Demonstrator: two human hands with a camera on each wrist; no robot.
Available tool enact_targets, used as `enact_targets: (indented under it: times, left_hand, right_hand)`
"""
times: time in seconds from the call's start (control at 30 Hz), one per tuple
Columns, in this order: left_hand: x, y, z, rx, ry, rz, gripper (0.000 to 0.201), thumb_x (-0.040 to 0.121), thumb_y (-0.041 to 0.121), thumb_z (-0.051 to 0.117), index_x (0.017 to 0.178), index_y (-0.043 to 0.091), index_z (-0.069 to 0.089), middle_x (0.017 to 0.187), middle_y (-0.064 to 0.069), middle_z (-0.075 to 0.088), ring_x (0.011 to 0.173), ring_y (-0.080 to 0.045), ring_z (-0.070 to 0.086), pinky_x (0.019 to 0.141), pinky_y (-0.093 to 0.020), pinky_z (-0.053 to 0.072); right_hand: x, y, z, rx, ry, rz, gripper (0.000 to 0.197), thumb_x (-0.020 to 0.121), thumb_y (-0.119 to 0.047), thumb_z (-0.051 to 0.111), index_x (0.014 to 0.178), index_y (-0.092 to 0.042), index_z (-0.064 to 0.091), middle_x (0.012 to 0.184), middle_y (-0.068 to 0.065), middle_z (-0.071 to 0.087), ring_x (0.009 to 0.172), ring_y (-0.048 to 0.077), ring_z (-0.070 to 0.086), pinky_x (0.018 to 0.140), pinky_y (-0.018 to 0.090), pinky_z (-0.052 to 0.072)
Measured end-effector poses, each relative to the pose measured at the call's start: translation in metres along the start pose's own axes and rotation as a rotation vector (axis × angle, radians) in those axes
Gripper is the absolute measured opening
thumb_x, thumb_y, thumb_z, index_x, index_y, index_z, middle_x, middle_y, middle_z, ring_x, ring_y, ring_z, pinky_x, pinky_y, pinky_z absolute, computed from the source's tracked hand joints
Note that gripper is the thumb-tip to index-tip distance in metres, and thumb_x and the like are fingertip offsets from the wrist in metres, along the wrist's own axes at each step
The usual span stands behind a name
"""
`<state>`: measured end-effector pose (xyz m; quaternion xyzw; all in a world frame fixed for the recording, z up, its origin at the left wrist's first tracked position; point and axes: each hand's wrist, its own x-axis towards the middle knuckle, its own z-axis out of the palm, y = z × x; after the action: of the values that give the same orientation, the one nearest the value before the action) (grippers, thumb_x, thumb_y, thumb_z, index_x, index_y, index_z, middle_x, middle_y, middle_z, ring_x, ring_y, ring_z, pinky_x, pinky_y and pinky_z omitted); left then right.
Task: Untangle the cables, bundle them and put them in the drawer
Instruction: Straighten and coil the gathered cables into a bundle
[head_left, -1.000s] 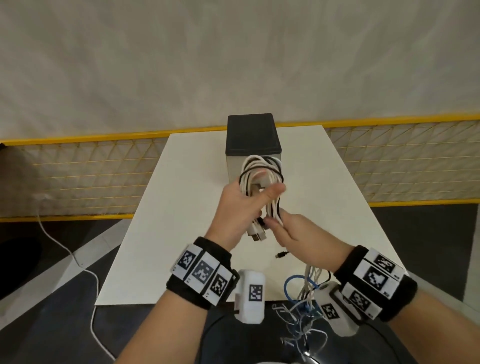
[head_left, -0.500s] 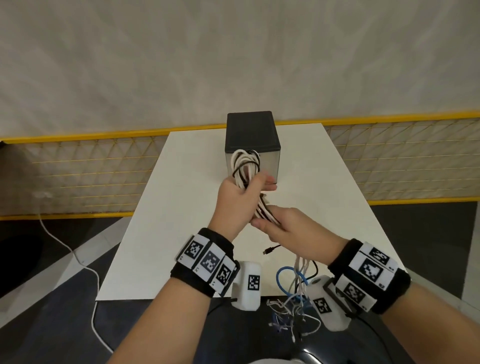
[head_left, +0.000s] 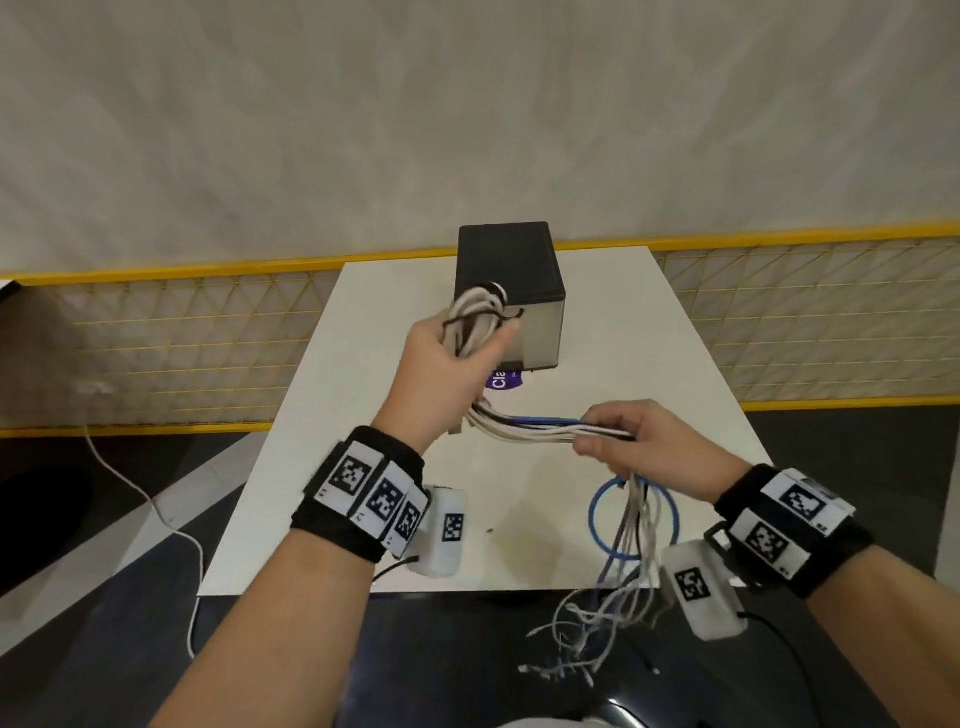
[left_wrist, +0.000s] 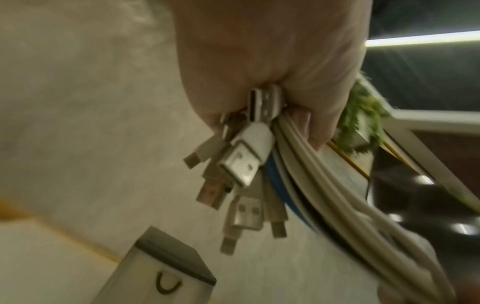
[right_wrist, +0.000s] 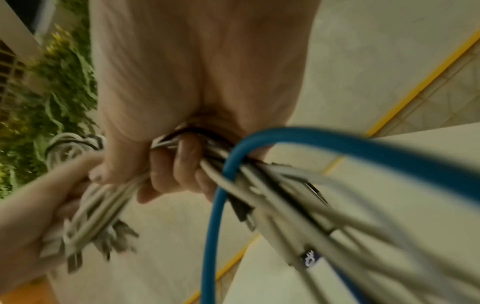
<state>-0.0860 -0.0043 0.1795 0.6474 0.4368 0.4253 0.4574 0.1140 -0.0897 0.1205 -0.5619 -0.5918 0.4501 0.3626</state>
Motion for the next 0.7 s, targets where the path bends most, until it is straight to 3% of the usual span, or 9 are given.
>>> enact_targets:
  times: [0.1, 0.2, 0.27, 0.37, 0.43, 0.47, 0.57, 0.63, 0.7]
  left_hand:
    - [0.002, -0.007, 0.003, 0.219, -0.144, 0.065, 0.023, 0.086, 0.032, 0.075, 0.079, 0.011, 0.068, 0.063, 0.000, 0.061, 0.051, -0.007, 0.049, 0.055, -0.024, 0.046]
    - [0.003, -0.009, 0.008, 0.297, -0.242, 0.055, 0.024, 0.076, 0.044, 0.082, 0.083, 0.026, 0.069, 0.073, 0.011, 0.069, 0.062, 0.005, 0.058, 0.060, -0.010, 0.046]
    - [0.001, -0.009, 0.011, 0.313, -0.332, 0.017, 0.038, 0.067, 0.047, 0.087, 0.093, 0.027, 0.069, 0.078, 0.015, 0.070, 0.067, 0.008, 0.060, 0.062, -0.009, 0.047]
    - [-0.002, -0.018, 0.019, 0.372, -0.469, -0.033, 0.060, 0.054, 0.048, 0.093, 0.104, 0.026, 0.066, 0.089, 0.013, 0.071, 0.081, 0.003, 0.065, 0.074, -0.019, 0.052]
    - [-0.005, -0.025, 0.026, 0.371, -0.522, -0.069, 0.071, 0.052, 0.041, 0.095, 0.114, 0.028, 0.063, 0.100, 0.011, 0.071, 0.093, -0.004, 0.068, 0.086, -0.028, 0.056]
    - [-0.006, -0.028, 0.028, 0.349, -0.534, -0.078, 0.071, 0.056, 0.034, 0.095, 0.119, 0.027, 0.061, 0.102, 0.011, 0.072, 0.096, -0.005, 0.068, 0.089, -0.029, 0.056]
    - [-0.006, -0.032, 0.031, 0.300, -0.480, -0.070, 0.057, 0.070, 0.017, 0.086, 0.122, 0.021, 0.061, 0.098, 0.006, 0.073, 0.091, -0.008, 0.069, 0.087, -0.030, 0.056]
    - [-0.003, -0.032, 0.030, 0.276, -0.447, -0.054, 0.031, 0.077, 0.012, 0.078, 0.106, 0.015, 0.067, 0.082, 0.002, 0.074, 0.075, -0.011, 0.070, 0.077, -0.032, 0.056]
    - [-0.002, -0.028, 0.029, 0.239, -0.376, -0.036, 0.015, 0.079, 0.011, 0.072, 0.093, 0.012, 0.068, 0.070, -0.001, 0.071, 0.066, -0.016, 0.067, 0.073, -0.038, 0.056]
  right_hand:
    - [0.002, -0.015, -0.006, -0.072, 0.000, -0.055, 0.027, 0.081, -0.039, 0.066, 0.085, -0.013, 0.071, 0.066, 0.003, 0.052, 0.055, 0.010, 0.040, 0.051, 0.025, 0.034]
    - [0.007, -0.024, -0.004, -0.242, -0.015, -0.102, 0.027, 0.087, -0.040, 0.063, 0.085, -0.014, 0.071, 0.072, 0.011, 0.061, 0.057, 0.008, 0.045, 0.054, 0.024, 0.038]
    - [0.010, -0.028, -0.003, -0.307, -0.005, -0.089, 0.026, 0.088, -0.038, 0.062, 0.087, -0.014, 0.071, 0.072, 0.007, 0.064, 0.057, 0.005, 0.047, 0.056, 0.021, 0.037]
    - [0.014, -0.034, 0.001, -0.333, -0.044, -0.103, 0.014, 0.088, -0.023, 0.065, 0.097, -0.013, 0.069, 0.084, 0.002, 0.071, 0.065, -0.002, 0.058, 0.063, 0.017, 0.045]
    - [0.019, -0.034, 0.000, -0.174, -0.054, -0.049, 0.036, 0.083, -0.012, 0.071, 0.115, -0.019, 0.055, 0.098, 0.001, 0.071, 0.077, 0.002, 0.065, 0.071, 0.019, 0.052]
    - [0.020, -0.034, -0.002, -0.072, -0.043, 0.011, 0.045, 0.084, -0.010, 0.070, 0.119, -0.020, 0.046, 0.094, 0.004, 0.070, 0.071, 0.009, 0.064, 0.067, 0.022, 0.052]
    - [0.020, -0.032, -0.009, 0.182, -0.083, 0.079, 0.052, 0.089, 0.006, 0.054, 0.123, -0.023, 0.028, 0.070, 0.015, 0.048, 0.056, 0.015, 0.038, 0.053, 0.025, 0.036]
    - [0.019, -0.029, -0.012, 0.170, -0.120, 0.020, 0.055, 0.089, 0.007, 0.052, 0.126, -0.025, 0.026, 0.076, 0.018, 0.049, 0.058, 0.015, 0.038, 0.054, 0.027, 0.037]
    - [0.019, -0.026, -0.012, 0.121, -0.099, -0.060, 0.044, 0.093, 0.000, 0.054, 0.124, -0.023, 0.032, 0.075, 0.013, 0.050, 0.062, 0.017, 0.040, 0.058, 0.029, 0.040]
